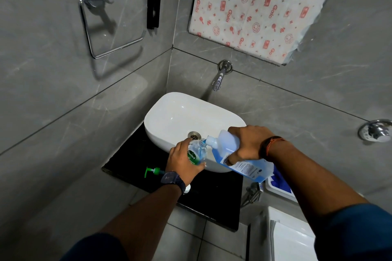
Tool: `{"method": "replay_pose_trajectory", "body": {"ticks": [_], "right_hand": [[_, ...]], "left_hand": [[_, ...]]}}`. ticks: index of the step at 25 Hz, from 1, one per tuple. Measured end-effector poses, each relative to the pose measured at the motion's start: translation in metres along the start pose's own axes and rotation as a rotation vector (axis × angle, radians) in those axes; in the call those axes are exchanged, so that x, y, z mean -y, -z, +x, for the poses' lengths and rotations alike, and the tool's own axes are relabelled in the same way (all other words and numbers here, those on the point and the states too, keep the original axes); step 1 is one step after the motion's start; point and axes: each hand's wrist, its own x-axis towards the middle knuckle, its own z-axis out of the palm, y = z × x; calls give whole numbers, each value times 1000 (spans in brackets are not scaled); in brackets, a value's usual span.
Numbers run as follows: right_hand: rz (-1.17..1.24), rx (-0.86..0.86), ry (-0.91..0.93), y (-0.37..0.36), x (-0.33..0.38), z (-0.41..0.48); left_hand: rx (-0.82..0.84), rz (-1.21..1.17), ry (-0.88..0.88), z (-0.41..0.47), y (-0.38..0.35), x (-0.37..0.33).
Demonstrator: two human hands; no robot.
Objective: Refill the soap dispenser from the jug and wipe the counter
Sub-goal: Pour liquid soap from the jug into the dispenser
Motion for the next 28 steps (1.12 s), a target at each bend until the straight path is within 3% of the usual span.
{"method": "replay_pose_trajectory", "body": {"ticks": [28], "right_hand": [[-4, 11, 2, 6, 2, 2]], "left_hand": [[-21, 8, -11, 5, -6, 8]]}}
